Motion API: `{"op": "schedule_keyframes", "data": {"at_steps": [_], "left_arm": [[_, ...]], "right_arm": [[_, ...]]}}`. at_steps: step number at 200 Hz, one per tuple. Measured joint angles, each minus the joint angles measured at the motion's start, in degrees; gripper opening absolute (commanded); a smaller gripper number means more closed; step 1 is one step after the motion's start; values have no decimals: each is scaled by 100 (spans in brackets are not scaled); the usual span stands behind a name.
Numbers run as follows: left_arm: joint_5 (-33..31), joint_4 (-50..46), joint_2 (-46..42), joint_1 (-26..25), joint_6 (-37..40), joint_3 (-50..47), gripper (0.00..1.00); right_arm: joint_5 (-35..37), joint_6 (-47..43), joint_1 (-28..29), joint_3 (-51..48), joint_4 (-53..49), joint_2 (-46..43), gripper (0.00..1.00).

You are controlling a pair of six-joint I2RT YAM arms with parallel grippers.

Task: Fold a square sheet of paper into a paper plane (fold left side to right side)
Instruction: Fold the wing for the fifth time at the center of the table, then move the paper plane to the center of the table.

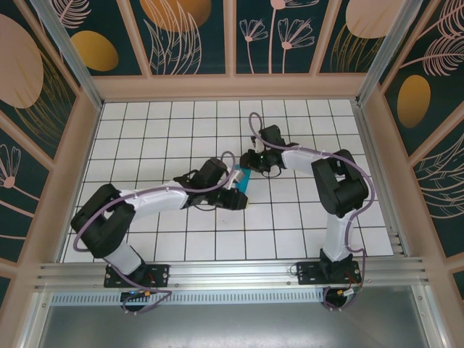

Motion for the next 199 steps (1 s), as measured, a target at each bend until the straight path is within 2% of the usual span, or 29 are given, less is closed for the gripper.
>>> {"op": "schedule_keyframes", "data": {"at_steps": [30, 54, 100, 146, 173, 199], "left_arm": [[-553, -155, -629, 404, -44, -166, 30], [-1467, -328, -1075, 599, -162, -216, 38], [-3211, -435, -1604, 621, -396, -214, 40], [-3823, -439, -1622, 621, -511, -229, 40], [-3991, -448, -1622, 621, -546, -267, 41], [-4144, -468, -1659, 621, -573, -326, 42]], "right_arm": [[505, -133, -11, 260, -457, -490, 35], [1073, -166, 74, 354, -846, -769, 42], [1814, 92, 581, 190, -1270, -813, 48], [1838, 389, 850, 31, -1331, -706, 47], [1838, 483, 879, 26, -1360, -525, 42], [1840, 529, 879, 4, -1421, -450, 21]]}}
